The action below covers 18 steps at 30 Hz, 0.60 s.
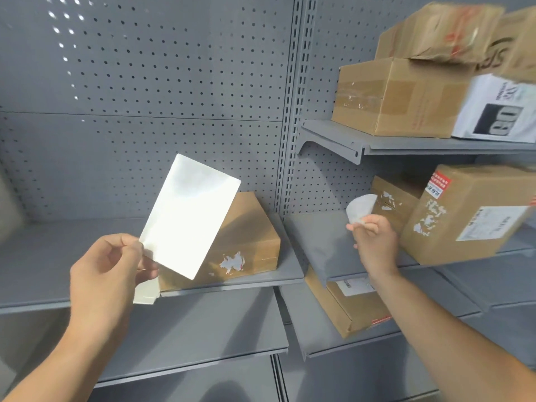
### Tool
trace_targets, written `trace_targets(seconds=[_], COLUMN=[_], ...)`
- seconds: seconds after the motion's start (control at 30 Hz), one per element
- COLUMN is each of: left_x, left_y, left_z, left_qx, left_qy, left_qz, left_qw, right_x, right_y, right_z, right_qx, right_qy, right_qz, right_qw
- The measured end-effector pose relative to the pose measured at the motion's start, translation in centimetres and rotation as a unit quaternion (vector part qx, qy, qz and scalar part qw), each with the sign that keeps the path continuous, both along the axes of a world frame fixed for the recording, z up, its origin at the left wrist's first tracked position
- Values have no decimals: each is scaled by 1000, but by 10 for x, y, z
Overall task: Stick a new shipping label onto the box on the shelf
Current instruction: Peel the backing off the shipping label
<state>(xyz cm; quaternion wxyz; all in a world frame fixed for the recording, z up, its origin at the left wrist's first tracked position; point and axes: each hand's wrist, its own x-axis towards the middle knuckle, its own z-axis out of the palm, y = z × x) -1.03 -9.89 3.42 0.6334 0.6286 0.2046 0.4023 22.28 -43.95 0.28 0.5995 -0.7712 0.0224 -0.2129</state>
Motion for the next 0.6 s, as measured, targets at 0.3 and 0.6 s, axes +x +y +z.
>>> trace_targets(seconds=[0.3,0.6], left_x=[8,3], left_y=[-8,1], left_z=[-3,-3], left_qx=[-5,28], left_qy=[9,40], left_qz=[-7,9], left_qw=[1000,999], right_x=[70,83], right_y=[-7,-14], right_z=[-37,-50], right_qx=[-302,-444], right_qy=[-20,120], right_qz=[-26,-17], right_qw=[953,888])
